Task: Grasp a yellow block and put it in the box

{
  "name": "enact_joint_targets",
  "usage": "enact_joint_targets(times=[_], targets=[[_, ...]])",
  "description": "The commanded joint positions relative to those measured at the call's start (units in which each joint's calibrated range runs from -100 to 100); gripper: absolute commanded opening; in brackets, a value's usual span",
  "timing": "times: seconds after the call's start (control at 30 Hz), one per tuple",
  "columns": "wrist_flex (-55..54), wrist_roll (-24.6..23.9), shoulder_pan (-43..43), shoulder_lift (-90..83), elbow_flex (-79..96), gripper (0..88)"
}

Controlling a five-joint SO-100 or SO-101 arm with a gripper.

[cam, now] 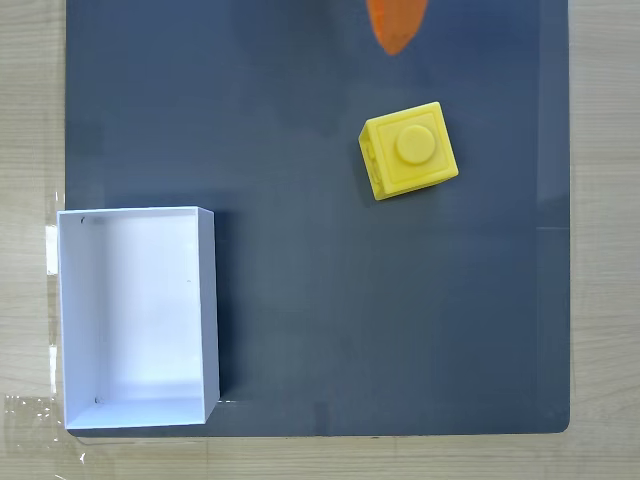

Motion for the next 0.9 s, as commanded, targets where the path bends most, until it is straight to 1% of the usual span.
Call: enact_joint_targets(times=[0.0,0.13,0.2,0.3,0.47,0.6,0.73,0.87], targets=[[9.33,0.12,-2.09,11.31,-13.75,3.0],[14.74,0.12,-2.51,22.16,-22.79,3.1],[16.40,0.12,-2.34,26.65,-26.32,5.7],[18.23,0.12,-2.18,31.74,-30.39,14.1],[20.32,0.17,-2.43,36.23,-32.29,31.6],[20.15,0.17,-2.51,39.19,-31.75,41.4],[19.45,0.17,-2.60,44.28,-32.20,46.3],[17.18,0.17,-3.35,49.70,-32.74,47.4]])
